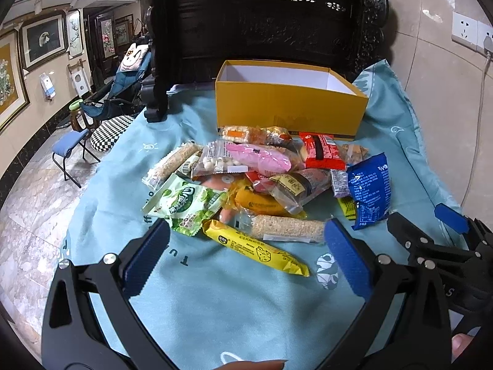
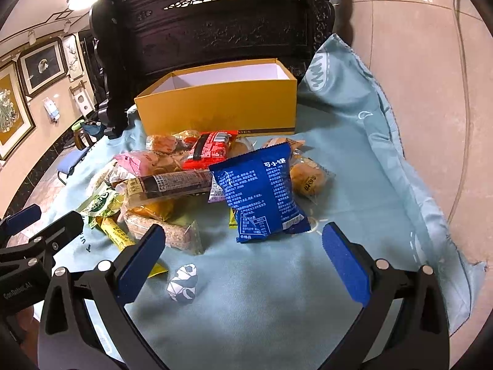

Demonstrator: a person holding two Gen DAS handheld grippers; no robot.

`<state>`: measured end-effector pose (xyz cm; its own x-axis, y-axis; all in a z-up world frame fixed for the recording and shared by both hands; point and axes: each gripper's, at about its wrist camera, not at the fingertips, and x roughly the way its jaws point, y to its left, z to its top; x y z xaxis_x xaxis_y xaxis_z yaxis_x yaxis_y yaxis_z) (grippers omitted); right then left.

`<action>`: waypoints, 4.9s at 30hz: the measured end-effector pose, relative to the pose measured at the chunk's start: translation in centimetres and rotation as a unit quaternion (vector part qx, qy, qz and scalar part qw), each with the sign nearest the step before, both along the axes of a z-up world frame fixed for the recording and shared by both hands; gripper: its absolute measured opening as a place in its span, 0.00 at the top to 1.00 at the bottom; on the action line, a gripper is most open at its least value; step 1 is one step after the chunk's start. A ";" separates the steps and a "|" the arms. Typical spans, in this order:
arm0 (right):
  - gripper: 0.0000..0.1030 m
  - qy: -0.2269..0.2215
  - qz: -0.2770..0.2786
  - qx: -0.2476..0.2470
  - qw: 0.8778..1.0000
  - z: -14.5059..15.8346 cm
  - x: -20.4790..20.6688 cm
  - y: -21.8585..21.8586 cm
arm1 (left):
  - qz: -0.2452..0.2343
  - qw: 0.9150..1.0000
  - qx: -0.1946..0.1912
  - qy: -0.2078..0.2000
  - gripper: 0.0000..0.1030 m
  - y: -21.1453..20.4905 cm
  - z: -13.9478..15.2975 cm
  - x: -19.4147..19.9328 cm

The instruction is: Organize snacks

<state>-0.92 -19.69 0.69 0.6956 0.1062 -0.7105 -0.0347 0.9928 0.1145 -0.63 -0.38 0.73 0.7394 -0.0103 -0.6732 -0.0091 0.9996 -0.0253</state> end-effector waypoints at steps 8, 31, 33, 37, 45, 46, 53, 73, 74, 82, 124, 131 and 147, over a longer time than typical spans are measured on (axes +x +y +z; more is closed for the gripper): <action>0.01 -0.006 0.002 0.000 1.000 0.4 -0.4 0.2 | -0.003 1.000 -0.001 -0.006 0.02 -0.2 0.5 -0.4; 0.01 -0.017 -0.010 -0.004 1.000 1.5 -0.2 -0.1 | -0.014 1.000 0.002 -0.018 0.02 -0.9 1.8 -0.4; 0.01 -0.017 -0.010 -0.005 1.000 1.5 -0.2 -0.1 | -0.015 1.000 0.001 -0.018 0.02 -0.9 1.8 -0.3; 0.01 -0.018 -0.011 -0.004 1.000 1.5 -0.1 -0.2 | -0.016 1.000 0.000 -0.018 0.02 -0.9 1.9 -0.2; 0.01 -0.019 -0.011 -0.003 1.000 1.5 -0.1 -0.3 | -0.018 1.000 0.000 -0.019 0.02 -1.2 2.0 -0.2; 0.01 -0.018 -0.012 -0.003 1.000 1.5 0.0 -0.3 | -0.018 1.000 0.000 -0.018 0.02 -1.1 2.0 -0.2; 0.01 -0.016 -0.011 -0.001 1.000 1.3 -0.1 -0.5 | -0.019 1.000 0.000 -0.016 0.02 -1.4 2.1 -0.2; 0.01 -0.009 -0.003 -0.008 1.000 0.6 -0.1 -0.4 | -0.023 1.000 0.001 -0.011 0.02 -1.4 1.5 -0.2; 0.01 -0.007 -0.003 -0.011 1.000 0.5 0.1 -0.5 | -0.022 1.000 -0.001 -0.007 0.02 -1.3 1.3 0.0; 0.01 0.015 0.015 -0.028 0.999 -0.9 2.4 -1.6 | -0.055 0.998 -0.011 0.012 0.02 -1.1 -1.0 1.7; 0.41 0.071 0.078 0.077 0.991 -6.0 8.3 -4.2 | -0.043 0.996 0.008 0.075 0.02 6.9 -5.4 6.6; 0.41 0.063 0.088 0.066 0.992 -5.1 7.7 -3.7 | -0.049 0.993 -0.003 0.107 0.02 8.4 -7.7 9.4; 0.41 0.063 0.103 0.051 0.991 -4.3 7.4 -1.7 | -0.057 0.989 0.010 0.138 0.17 9.6 -10.5 12.4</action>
